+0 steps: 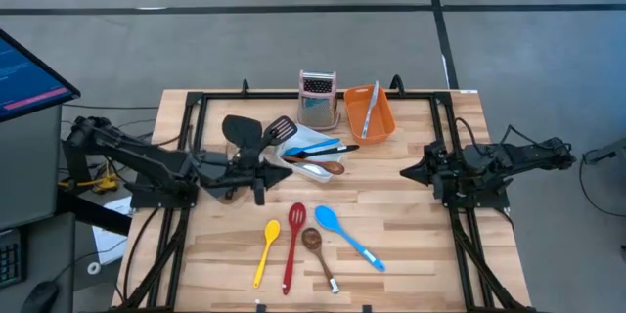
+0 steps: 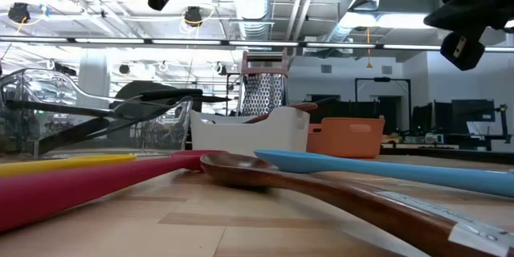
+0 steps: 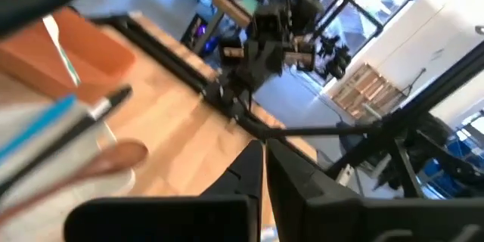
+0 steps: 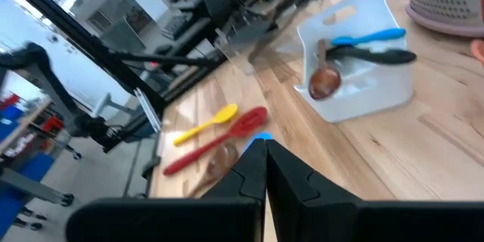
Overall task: Pick & Place Kitchen Items
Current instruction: Put the yellow serving spoon into the white bin
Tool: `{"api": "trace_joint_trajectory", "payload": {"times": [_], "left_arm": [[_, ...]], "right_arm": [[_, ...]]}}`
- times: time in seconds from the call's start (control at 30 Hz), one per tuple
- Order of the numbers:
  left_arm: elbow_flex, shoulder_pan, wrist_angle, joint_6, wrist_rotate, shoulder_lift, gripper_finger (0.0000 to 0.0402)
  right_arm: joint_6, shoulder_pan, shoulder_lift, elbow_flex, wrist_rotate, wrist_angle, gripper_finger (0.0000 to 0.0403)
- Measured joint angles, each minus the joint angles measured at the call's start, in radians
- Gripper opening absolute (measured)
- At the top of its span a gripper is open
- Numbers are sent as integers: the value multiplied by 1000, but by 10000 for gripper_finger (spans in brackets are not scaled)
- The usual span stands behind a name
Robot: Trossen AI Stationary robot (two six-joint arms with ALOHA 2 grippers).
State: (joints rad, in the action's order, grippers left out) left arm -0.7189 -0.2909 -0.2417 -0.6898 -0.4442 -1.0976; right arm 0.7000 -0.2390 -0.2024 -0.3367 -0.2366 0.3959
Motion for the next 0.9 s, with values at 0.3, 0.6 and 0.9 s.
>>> {"api": "trace_joint_trajectory", "payload": {"times": [0.3, 0.6, 0.9], "left_arm": [[-78, -126, -26, -52, -175, -134, 2], [-406, -198, -30, 197, -179, -276, 2], [-730, -325, 37, 350, -311, -425, 2]], "right_arm": [[0, 0, 0, 0, 0, 70, 0], [5, -1, 0, 0, 0, 11, 0], [8, -1, 0, 0, 0, -2, 0]]}}
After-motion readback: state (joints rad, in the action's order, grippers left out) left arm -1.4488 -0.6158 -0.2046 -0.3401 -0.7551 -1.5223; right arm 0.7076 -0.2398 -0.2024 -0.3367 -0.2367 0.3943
